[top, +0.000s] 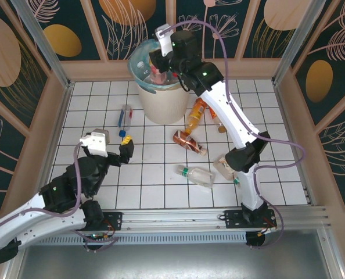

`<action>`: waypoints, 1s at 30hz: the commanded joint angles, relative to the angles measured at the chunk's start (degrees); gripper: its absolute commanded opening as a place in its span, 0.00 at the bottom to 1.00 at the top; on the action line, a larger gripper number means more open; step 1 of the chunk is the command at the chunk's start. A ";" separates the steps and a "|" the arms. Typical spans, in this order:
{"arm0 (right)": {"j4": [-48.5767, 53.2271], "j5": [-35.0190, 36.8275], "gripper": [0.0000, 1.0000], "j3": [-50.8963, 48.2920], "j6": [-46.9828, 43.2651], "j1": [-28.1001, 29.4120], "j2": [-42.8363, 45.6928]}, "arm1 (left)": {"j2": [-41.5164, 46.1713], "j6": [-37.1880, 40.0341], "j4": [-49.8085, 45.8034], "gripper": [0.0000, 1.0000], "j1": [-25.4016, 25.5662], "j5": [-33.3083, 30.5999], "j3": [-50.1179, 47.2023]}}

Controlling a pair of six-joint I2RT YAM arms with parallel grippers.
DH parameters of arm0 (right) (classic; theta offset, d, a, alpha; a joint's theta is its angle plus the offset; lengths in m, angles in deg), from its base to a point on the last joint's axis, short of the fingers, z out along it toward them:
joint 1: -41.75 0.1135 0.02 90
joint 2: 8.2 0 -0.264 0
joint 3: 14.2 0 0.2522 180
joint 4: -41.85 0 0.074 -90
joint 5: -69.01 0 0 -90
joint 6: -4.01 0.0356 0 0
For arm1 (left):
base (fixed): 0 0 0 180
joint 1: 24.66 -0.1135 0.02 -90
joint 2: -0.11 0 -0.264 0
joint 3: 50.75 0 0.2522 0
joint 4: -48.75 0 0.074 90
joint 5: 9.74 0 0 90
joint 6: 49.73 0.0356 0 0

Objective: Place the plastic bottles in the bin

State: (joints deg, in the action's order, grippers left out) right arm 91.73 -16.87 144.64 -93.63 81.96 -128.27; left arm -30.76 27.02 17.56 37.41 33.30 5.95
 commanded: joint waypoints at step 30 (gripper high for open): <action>3.13 -5.49 0.15 2.94 3.06 -5.14 -12.33 | -0.23 -4.23 -1.22 0.98 0.25 -3.29 -1.19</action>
State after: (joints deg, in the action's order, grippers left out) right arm 88.10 -25.13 149.93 -90.09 77.35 -137.76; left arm -30.79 23.61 16.66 37.41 31.53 4.95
